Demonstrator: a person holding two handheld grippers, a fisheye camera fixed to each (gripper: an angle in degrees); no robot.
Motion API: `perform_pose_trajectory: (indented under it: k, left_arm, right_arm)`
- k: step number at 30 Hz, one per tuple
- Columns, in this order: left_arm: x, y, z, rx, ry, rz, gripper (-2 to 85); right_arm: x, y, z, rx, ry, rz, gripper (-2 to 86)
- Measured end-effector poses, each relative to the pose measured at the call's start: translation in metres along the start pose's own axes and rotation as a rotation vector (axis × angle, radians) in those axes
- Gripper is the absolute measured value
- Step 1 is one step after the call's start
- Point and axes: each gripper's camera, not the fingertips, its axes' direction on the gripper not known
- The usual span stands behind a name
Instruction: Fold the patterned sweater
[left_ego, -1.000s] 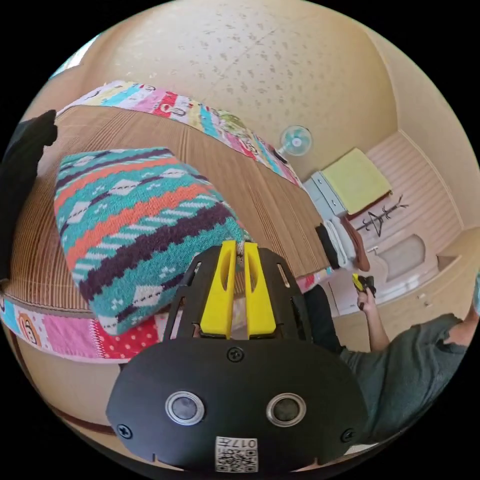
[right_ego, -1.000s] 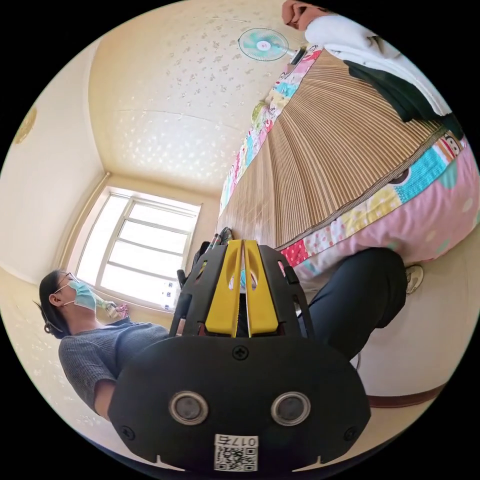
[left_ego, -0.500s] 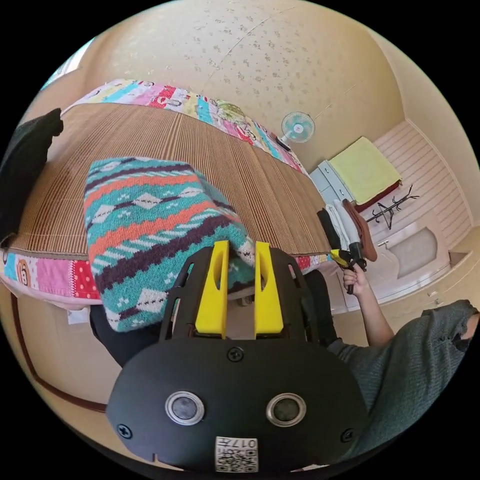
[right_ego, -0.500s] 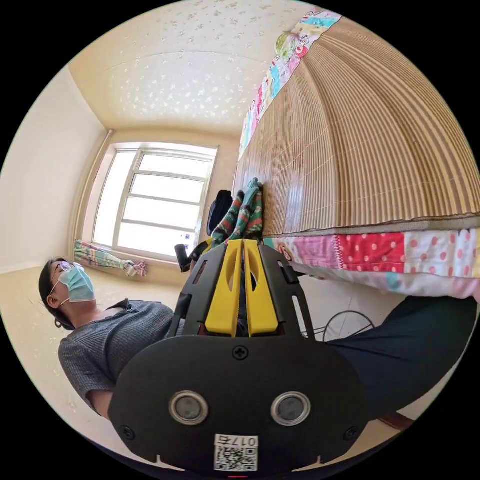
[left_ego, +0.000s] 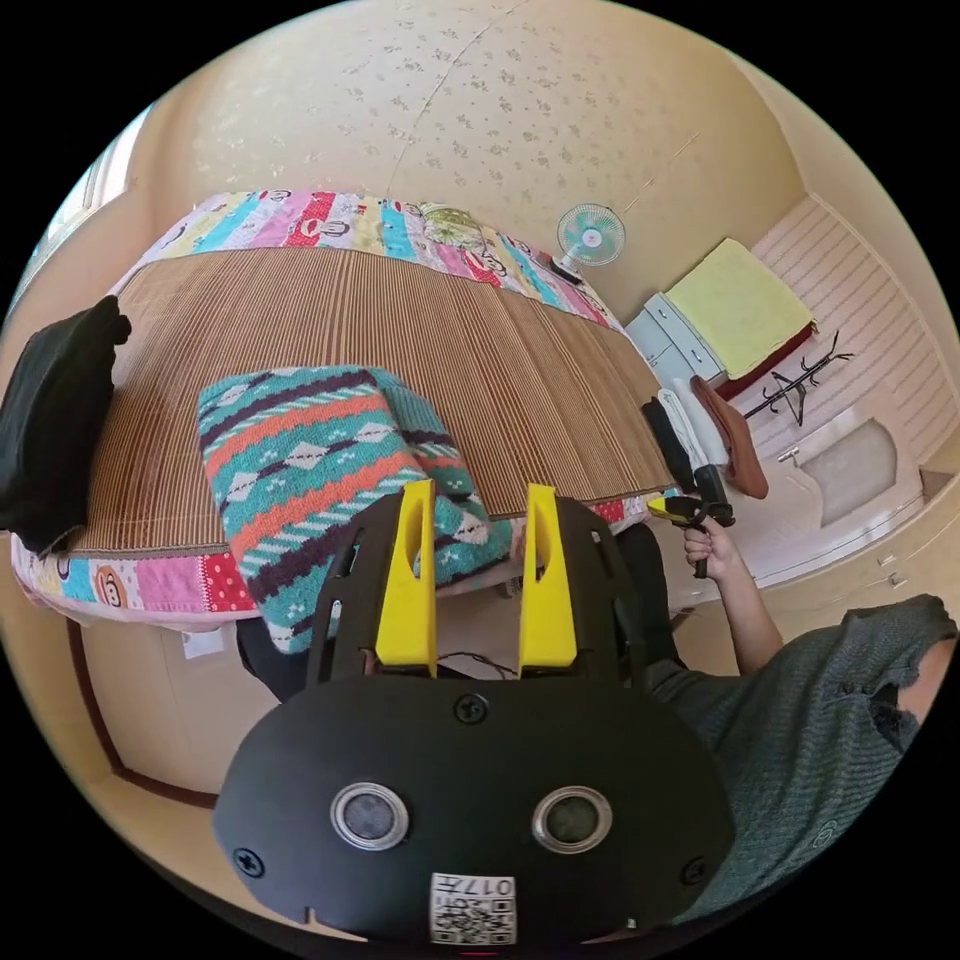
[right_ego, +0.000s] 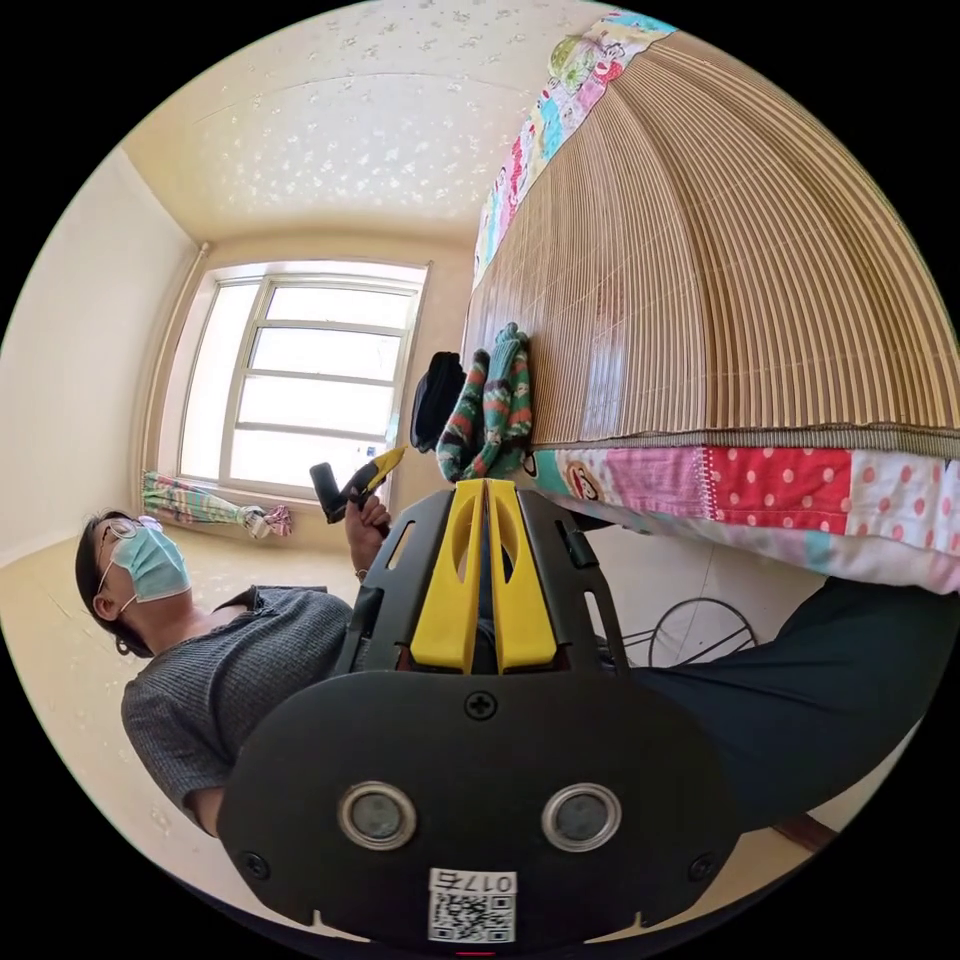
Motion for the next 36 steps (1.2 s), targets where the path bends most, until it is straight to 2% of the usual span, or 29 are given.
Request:
perform_pose_trajectory:
  k: [2,7,9,11,13,16,18,25,27,29,32,34,36]
  left_arm:
    - [-0.002,-0.009,0.022,-0.010,-0.073,-0.011,13.1]
    - [-0.038,-0.045,0.133,-0.242,-0.123,-0.092,15.9]
    - [-0.041,-0.042,0.139,-0.230,-0.187,-0.090,13.2]
    - [-0.041,-0.036,0.133,-0.216,-0.170,-0.082,9.7]
    - [-0.049,-0.018,0.116,-0.153,-0.038,-0.071,6.0]
    - [-0.059,0.018,0.066,-0.017,0.167,-0.032,5.2]
    - [-0.060,0.043,0.031,0.066,0.216,-0.012,5.1]
    - [-0.054,0.102,-0.021,0.126,0.220,-0.012,5.1]
    - [-0.052,0.108,-0.020,0.098,0.213,-0.022,5.2]
    - [-0.057,0.113,-0.031,0.098,0.177,-0.063,5.5]
    - [-0.089,0.123,-0.080,0.196,0.195,-0.167,7.7]
    - [-0.123,0.133,-0.126,0.359,0.328,-0.264,11.7]
    - [-0.138,0.129,-0.146,0.365,0.315,-0.316,14.6]
  right_arm:
    - [0.013,-0.003,0.006,-0.019,-0.006,0.006,0.4]
    - [0.032,-0.008,0.029,-0.076,-0.060,-0.014,0.6]
    - [0.037,-0.007,0.037,-0.098,-0.064,-0.028,0.7]
    - [0.047,-0.004,0.048,-0.136,-0.045,-0.045,1.1]
    - [0.056,-0.004,0.058,-0.167,-0.004,-0.057,1.5]
    - [0.060,-0.012,0.084,-0.217,0.020,-0.121,3.5]
    - [0.056,-0.021,0.107,-0.236,-0.004,-0.183,5.9]
    - [0.042,-0.064,0.250,-0.305,-0.131,-0.376,14.6]
    - [0.047,-0.067,0.281,-0.296,-0.191,-0.398,14.1]
    - [0.047,-0.060,0.307,-0.276,-0.279,-0.438,9.7]
    - [0.028,-0.037,0.335,-0.333,-0.215,-0.568,8.0]
    - [0.014,-0.019,0.357,-0.419,-0.143,-0.652,7.7]
    - [0.002,0.003,0.382,-0.488,-0.029,-0.740,7.5]
